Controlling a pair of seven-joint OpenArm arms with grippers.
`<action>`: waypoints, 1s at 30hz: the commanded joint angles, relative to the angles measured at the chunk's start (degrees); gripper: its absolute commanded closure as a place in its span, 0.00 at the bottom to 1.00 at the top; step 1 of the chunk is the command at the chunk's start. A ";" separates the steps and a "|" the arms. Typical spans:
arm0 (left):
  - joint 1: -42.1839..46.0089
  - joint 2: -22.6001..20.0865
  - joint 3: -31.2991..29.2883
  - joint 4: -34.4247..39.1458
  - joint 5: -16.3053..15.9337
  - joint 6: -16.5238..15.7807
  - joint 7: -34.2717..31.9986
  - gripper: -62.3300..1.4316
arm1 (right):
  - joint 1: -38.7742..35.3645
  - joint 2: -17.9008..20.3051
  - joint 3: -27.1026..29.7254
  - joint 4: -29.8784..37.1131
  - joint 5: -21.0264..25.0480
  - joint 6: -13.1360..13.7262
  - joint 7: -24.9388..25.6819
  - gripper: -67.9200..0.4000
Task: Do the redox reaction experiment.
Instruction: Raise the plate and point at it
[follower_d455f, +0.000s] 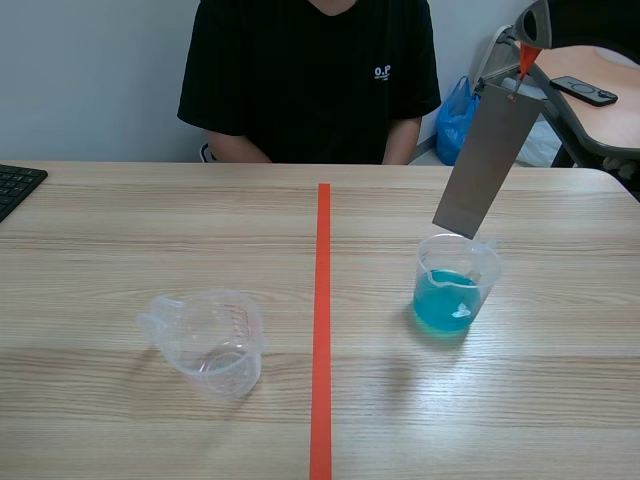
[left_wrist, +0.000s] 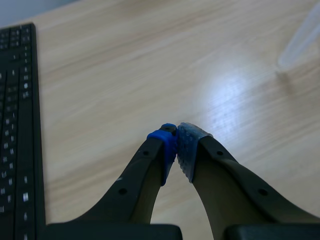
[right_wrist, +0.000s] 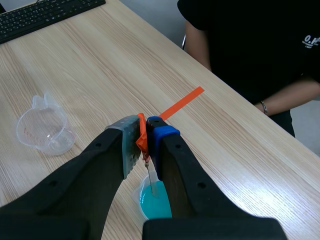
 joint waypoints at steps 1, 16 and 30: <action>-3.96 -0.72 1.46 0.28 0.39 -0.09 0.48 0.93 | 0.83 1.11 0.48 0.44 1.20 -0.22 0.92 0.98; -36.17 6.93 25.97 -6.05 1.70 -0.09 12.68 0.93 | 0.83 1.09 0.48 0.44 1.20 -0.22 1.03 0.98; -53.75 25.09 39.60 -15.19 2.19 -0.09 19.17 0.93 | 0.83 1.09 0.48 0.44 1.18 -0.20 1.03 0.98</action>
